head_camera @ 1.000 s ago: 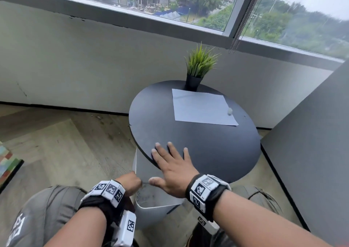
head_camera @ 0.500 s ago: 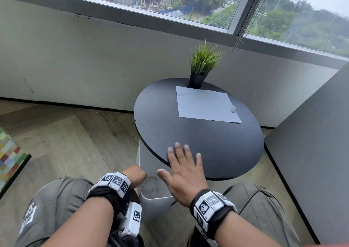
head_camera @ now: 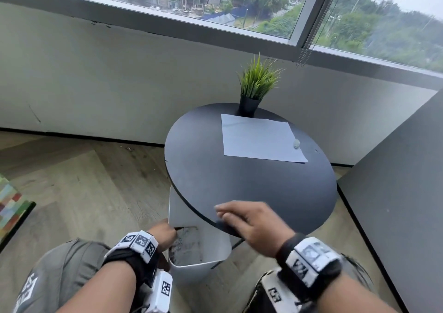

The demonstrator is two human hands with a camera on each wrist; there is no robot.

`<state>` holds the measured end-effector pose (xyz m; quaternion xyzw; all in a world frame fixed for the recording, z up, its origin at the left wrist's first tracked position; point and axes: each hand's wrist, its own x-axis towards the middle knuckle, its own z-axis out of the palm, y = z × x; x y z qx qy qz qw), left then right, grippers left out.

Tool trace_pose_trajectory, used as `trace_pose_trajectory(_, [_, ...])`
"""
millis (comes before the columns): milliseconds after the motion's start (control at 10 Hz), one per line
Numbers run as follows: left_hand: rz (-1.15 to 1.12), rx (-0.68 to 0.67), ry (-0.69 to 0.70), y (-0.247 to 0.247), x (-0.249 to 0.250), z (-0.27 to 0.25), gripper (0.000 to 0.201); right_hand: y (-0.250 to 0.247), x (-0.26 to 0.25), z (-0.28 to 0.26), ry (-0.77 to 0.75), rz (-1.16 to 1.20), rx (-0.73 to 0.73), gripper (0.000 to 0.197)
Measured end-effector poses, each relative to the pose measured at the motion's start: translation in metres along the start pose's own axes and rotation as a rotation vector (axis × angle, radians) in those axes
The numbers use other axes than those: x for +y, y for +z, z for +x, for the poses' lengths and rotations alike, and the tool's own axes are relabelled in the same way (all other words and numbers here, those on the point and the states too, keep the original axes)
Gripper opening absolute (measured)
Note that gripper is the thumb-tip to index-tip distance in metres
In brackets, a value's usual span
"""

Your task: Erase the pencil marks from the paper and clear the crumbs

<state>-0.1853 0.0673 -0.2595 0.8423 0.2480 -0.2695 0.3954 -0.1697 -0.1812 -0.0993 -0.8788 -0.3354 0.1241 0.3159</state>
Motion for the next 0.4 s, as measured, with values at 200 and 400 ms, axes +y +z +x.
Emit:
trace_pose_trajectory(200, [-0.013,0.028,-0.066,0.004,-0.001,0.032,0.039,-0.121,0.075,-0.001,0.435,-0.299,-0.344,0.026])
trace_pose_trajectory(400, [-0.059,0.091,-0.112,0.000,0.010,0.049,0.043,-0.152,0.146,-0.004,0.567,-0.036,-0.585,0.030])
